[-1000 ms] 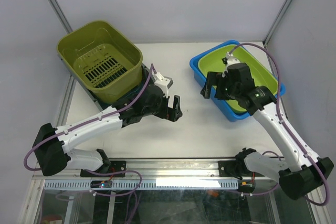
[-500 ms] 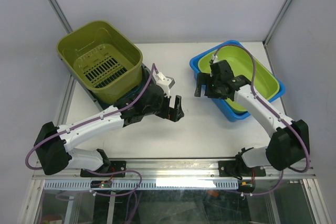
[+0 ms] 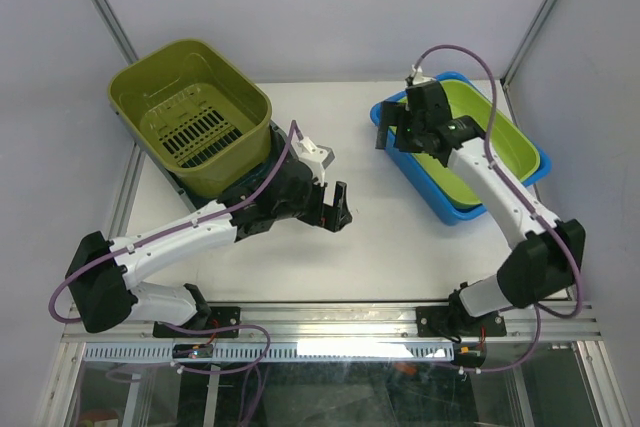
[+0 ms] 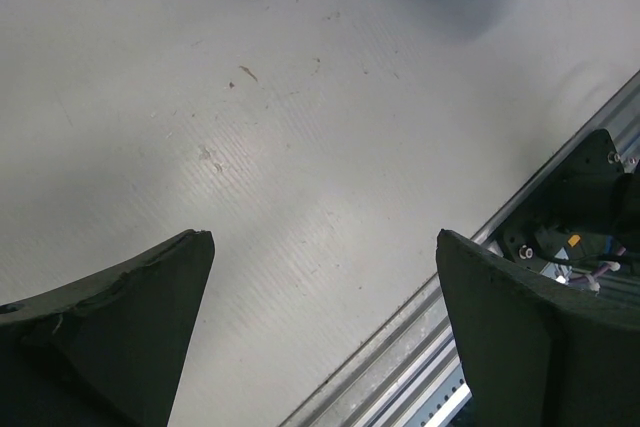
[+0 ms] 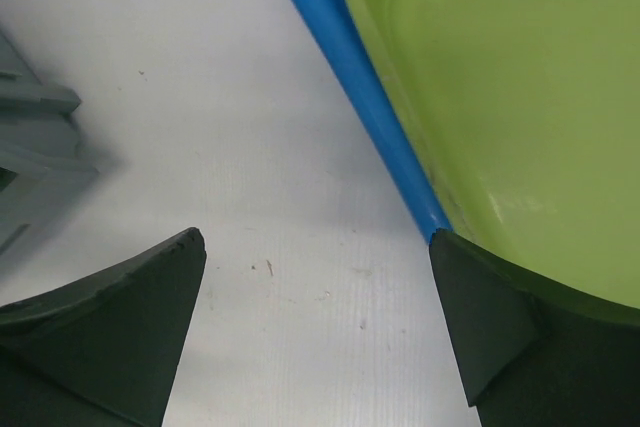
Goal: Turn the large container upside down
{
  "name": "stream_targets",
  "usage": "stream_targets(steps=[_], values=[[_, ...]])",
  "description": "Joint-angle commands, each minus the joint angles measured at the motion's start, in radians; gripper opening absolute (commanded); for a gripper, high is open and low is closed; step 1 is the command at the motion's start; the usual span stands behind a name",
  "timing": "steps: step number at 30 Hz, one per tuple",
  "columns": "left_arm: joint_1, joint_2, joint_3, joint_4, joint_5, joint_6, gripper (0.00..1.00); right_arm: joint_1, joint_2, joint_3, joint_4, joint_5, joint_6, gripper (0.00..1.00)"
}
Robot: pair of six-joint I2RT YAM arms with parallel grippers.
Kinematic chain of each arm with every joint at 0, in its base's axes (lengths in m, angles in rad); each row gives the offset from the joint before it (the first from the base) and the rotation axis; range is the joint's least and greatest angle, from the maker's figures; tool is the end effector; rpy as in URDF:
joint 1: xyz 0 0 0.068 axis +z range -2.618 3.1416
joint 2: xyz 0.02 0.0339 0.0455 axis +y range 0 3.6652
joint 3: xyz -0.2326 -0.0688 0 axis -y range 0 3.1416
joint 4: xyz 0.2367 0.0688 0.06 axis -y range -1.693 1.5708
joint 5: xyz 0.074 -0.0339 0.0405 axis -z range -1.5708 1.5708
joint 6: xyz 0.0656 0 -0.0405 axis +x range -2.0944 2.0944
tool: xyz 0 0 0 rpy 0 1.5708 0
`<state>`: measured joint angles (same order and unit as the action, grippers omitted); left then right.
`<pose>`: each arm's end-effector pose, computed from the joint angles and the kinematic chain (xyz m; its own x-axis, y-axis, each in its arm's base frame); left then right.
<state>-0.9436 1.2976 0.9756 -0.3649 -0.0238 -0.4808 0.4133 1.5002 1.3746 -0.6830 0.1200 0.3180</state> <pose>0.1824 -0.2490 0.2310 -0.6993 0.1770 -0.6925 0.5360 0.7709 -0.3442 0.3164 0.1302 0.2748 -0.7302 0.0187 -0.6830 -0.0997 0.9860 0.1337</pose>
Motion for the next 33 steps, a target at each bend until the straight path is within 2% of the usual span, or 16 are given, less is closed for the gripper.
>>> stream_targets(steps=[1,4,6,12,19,26,30,33], values=[[-0.011,0.009,0.063,0.075,0.013,0.02,0.99,-0.082,-0.16,0.024,-0.141,0.131,0.01,0.99],[-0.011,0.035,0.082,0.097,0.035,0.027,0.99,-0.261,-0.241,-0.023,-0.223,0.054,0.111,0.99],[-0.011,0.056,0.099,0.104,0.052,0.037,0.99,-0.328,-0.293,-0.051,-0.255,-0.005,0.155,0.99],[-0.011,0.1,0.153,0.106,0.085,0.059,0.99,-0.356,-0.39,-0.068,-0.329,0.043,0.21,0.99],[-0.012,0.098,0.164,0.113,0.102,0.059,0.99,-0.569,-0.269,-0.015,-0.3,0.078,0.075,0.99],[-0.012,0.081,0.145,0.117,0.115,0.069,0.99,-0.578,-0.151,0.023,-0.205,0.487,0.001,0.99],[-0.012,0.092,0.18,0.075,0.138,0.077,0.99,-0.602,-0.168,-0.024,-0.055,0.477,-0.105,0.99],[-0.012,0.093,0.187,0.069,0.131,0.062,0.99,-0.649,-0.136,-0.01,-0.017,0.425,-0.142,0.99]])
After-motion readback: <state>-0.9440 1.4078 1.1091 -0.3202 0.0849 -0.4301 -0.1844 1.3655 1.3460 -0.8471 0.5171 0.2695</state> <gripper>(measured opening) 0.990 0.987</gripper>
